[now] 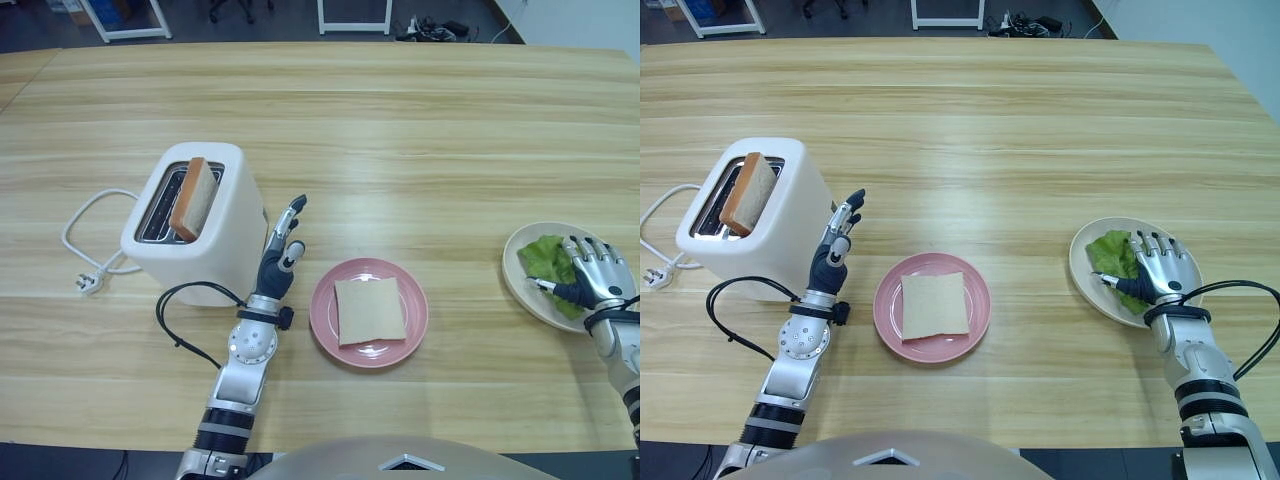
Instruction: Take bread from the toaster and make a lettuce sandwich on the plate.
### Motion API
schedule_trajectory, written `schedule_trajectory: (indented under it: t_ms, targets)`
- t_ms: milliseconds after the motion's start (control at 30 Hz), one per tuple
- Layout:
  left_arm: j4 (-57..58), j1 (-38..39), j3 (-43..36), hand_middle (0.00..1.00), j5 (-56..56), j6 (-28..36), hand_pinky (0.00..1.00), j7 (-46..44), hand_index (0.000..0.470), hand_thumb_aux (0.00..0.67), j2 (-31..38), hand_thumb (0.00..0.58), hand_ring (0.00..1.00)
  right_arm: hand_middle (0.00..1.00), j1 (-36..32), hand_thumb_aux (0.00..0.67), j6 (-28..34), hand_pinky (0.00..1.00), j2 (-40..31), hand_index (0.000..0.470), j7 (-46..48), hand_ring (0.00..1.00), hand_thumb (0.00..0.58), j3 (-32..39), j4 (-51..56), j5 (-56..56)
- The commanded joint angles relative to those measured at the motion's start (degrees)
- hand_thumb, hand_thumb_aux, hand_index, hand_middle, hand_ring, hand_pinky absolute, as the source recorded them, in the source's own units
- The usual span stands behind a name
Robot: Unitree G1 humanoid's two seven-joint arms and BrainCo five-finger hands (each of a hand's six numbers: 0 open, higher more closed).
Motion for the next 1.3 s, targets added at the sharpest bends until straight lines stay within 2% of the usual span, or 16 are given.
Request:
schedule_trajectory:
  t_ms: [33, 67, 167, 233, 367, 500, 633, 733, 833, 1000, 1100, 1300]
  targets:
    - [0.7, 0.17, 0.44, 0.0, 0.96, 0.5, 0.0, -0.31, 0.0, 0.0, -0.26, 0.0, 0.0, 0.0, -0.7, 0.441, 0.43, 0.0, -1.43, 0.31, 0.74, 0.0, 0.512, 1.47, -0.2, 1.89]
    - [0.72, 0.2, 0.5, 0.0, 1.09, 0.54, 0.0, -0.31, 0.0, 0.0, -0.32, 0.0, 0.0, 0.0, -0.61, 0.52, 0.52, 0.0, -1.73, 0.365, 0.88, 0.0, 0.551, 1.71, -0.43, 2.21]
    - [0.94, 0.23, 0.62, 0.0, 1.45, 0.53, 0.0, -0.29, 0.0, 0.0, -0.43, 0.0, 0.0, 0.0, -0.21, 0.633, 0.88, 0.0, -2.33, 0.444, 0.67, 0.0, 0.578, 1.97, -1.44, 3.05]
    - [1.22, 0.26, 0.63, 0.0, 1.84, 0.42, 0.0, -0.16, 0.0, 0.0, -0.49, 0.0, 0.0, 0.0, 0.33, 0.67, 1.31, 0.0, -2.66, 0.47, -0.13, 0.0, 0.58, 1.5, -3.59, 3.65]
    - [1.66, 0.28, 0.62, 0.0, 2.29, 0.21, 0.0, 0.03, 0.0, 0.0, -0.74, 0.0, 0.0, 0.0, 3.01, 0.67, 2.69, 0.0, -2.85, 0.47, -2.2, 0.0, 0.58, -1.31, -14.12, 4.75]
    - [2.55, -0.05, 1.16, 0.0, 0.97, 0.2, 0.0, -0.24, 0.0, 0.0, -1.45, 0.0, 0.0, 0.0, 5.65, 0.67, 3.96, 0.0, 0.48, 0.47, -2.59, 0.0, 0.58, -4.93, -33.85, 6.01]
    - [4.66, -1.02, 2.43, 0.0, -2.11, 0.38, 0.0, -1.08, 0.0, 0.0, -2.71, 0.0, 0.0, 0.0, 2.55, 0.67, 3.11, 0.0, 7.3, 0.47, -0.46, 0.0, 0.58, 0.63, -46.25, 4.12]
    - [5.84, -1.72, 2.91, 0.0, -2.96, 0.28, 0.0, -1.57, 0.0, 0.0, -3.1, 0.0, 0.0, 0.0, -0.17, 0.67, 1.23, 0.0, 13.4, 0.47, 1.99, 0.0, 0.58, 9.08, -46.67, 0.65]
    - [6.31, -2.04, 3.1, 0.0, -3.06, 0.13, 0.0, -1.92, 0.0, 0.0, -3.41, 0.0, 0.0, 0.0, -0.88, 0.67, -0.92, 0.0, 18.77, 0.47, 3.32, 0.0, 0.58, 17.41, -42.47, -2.38]
    - [6.73, -1.86, 3.15, 0.0, -2.61, 0.04, 0.0, -2.16, 0.0, 0.0, -4.0, 0.0, 0.0, 0.0, 0.67, 0.67, -3.5, 0.0, 22.73, 0.47, 4.05, 0.0, 0.58, 26.52, -34.86, -5.84]
    - [7.06, -1.92, 3.15, 0.0, -2.4, 0.04, 0.0, -2.24, 0.0, 0.0, -4.09, 0.0, 0.0, 0.0, 4.01, 0.67, -4.35, 0.0, 21.56, 0.47, 5.51, 0.0, 0.58, 28.09, -36.82, -6.09]
    - [8.17, -2.16, 3.08, 0.0, -1.83, -0.17, 0.0, -1.94, 0.0, 0.0, -4.33, 0.0, 0.0, 0.0, 6.88, 0.67, -4.24, 0.0, 18.86, 0.47, 7.77, 0.0, 0.58, 25.41, -44.07, -6.2]
